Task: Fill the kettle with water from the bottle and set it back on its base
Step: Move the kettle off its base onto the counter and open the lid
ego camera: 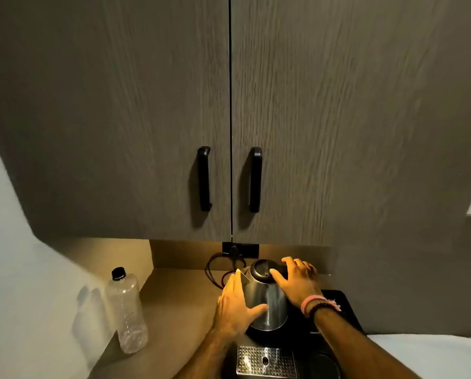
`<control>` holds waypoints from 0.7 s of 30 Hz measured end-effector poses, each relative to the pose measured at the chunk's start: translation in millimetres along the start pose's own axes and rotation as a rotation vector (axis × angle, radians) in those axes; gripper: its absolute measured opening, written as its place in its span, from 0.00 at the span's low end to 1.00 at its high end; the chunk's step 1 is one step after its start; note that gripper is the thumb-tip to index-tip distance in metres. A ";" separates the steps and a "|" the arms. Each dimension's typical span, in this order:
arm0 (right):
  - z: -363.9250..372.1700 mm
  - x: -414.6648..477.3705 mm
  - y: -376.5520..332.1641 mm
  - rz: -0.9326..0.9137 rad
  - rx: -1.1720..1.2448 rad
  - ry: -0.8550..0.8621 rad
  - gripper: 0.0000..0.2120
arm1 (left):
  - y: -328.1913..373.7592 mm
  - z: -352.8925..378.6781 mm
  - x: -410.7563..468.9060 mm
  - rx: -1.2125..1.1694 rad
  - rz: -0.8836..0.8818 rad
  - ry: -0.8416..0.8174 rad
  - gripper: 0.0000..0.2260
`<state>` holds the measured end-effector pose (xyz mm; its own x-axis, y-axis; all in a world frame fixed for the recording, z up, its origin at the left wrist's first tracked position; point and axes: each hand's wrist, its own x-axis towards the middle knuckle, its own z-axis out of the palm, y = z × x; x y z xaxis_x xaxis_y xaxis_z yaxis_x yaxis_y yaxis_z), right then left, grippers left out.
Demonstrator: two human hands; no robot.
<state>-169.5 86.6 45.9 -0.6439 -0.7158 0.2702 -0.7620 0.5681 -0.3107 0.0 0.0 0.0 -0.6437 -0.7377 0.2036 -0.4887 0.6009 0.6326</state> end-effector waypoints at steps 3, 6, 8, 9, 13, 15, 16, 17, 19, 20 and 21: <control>11.8 18.0 -0.2 0.114 0.098 -0.175 0.35 | 3.0 8.0 13.8 -0.160 -0.149 -0.058 0.63; 23.8 30.7 -2.5 0.202 0.220 -0.271 0.40 | 3.4 19.6 28.5 -0.252 -0.260 -0.095 0.67; 30.2 38.9 -3.2 0.247 0.247 -0.283 0.42 | 4.2 27.1 36.4 -0.310 -0.297 -0.103 0.70; 30.3 40.3 -6.0 0.255 0.238 -0.263 0.41 | 4.0 28.8 38.4 -0.334 -0.301 -0.102 0.70; 30.3 39.8 -10.4 0.249 0.240 -0.205 0.31 | 4.3 36.0 44.4 -0.414 -0.318 -0.057 0.63; 29.6 38.2 -7.5 0.242 0.256 -0.195 0.29 | 7.4 39.6 44.2 -0.441 -0.326 -0.037 0.62; 28.9 38.5 -4.9 0.250 0.285 -0.185 0.29 | 9.3 40.7 43.3 -0.455 -0.332 -0.031 0.62; 27.9 38.9 -2.6 0.256 0.320 -0.178 0.29 | 10.5 41.8 42.5 -0.464 -0.338 -0.023 0.62; 23.1 42.0 1.0 0.254 0.394 -0.206 0.30 | 12.8 43.1 42.3 -0.478 -0.342 -0.013 0.63; 21.1 43.7 3.4 0.251 0.429 -0.237 0.29 | 13.0 43.7 42.5 -0.483 -0.346 -0.009 0.64; 20.2 45.1 7.6 0.249 0.464 -0.262 0.28 | 13.2 44.5 42.8 -0.488 -0.351 -0.010 0.66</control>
<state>-202.9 50.4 37.3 -0.7162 -0.6935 -0.0779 -0.4423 0.5374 -0.7180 -60.2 -9.9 -16.1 -0.4992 -0.8623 -0.0854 -0.3477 0.1091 0.9312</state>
